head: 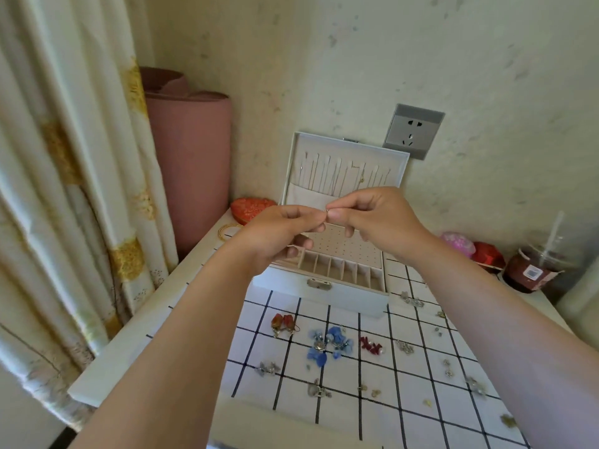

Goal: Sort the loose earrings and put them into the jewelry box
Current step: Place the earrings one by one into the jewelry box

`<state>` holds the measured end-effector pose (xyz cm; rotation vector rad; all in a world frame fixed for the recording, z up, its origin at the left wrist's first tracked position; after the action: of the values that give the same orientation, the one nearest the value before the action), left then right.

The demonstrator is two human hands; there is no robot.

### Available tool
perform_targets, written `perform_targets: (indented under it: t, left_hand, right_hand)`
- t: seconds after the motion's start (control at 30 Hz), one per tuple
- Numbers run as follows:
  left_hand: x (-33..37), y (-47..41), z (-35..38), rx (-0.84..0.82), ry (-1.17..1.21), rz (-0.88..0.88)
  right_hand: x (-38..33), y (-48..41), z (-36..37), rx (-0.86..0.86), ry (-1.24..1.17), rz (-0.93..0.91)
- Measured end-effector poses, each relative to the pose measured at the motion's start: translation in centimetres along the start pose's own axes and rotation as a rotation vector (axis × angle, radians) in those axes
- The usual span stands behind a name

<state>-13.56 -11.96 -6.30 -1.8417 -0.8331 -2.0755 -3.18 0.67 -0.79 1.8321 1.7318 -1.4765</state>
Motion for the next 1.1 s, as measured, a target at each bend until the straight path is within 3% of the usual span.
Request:
perform_targets:
  t: [0.13, 0.37, 0.77, 0.9, 1.1]
  left_hand:
    - [-0.5, -2.2, -2.1, 0.157, 0.126, 0.004]
    - [-1.5, -3.5, -4.1, 0.308, 0.149, 0.066]
    - [-2.3, -3.0, -3.0, 0.293, -0.017, 0.087]
    - [-2.1, -2.7, -3.1, 0.324, -0.022, 0.123]
    - [-1.7, -2.7, -2.2, 0.282, 0.016, 0.125]
  right_hand:
    - [3.3, -1.7, 0.5, 0.039, 0.138, 0.069]
    - [6.6, -2.2, 3.2, -0.112, 0.495, 0.095]
    - [6.6, -1.9, 5.1, -0.263, 0.694, -0.039]
    - [7.1, -1.8, 4.7, -0.355, 0.573, 0.062]
    - [6.0, -2.0, 2.4, -0.121, 0.225, 0.118]
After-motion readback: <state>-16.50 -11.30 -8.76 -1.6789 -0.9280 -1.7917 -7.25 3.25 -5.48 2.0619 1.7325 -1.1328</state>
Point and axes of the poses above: each hand's wrist, its own y-axis away from the middle knuckle, its own z-axis out of the palm, x = y × z, the point moved 6 cm from there along -y, towards the middle knuckle, and after that the axes turned 9 degrees about -z, right-handed, at the moved point
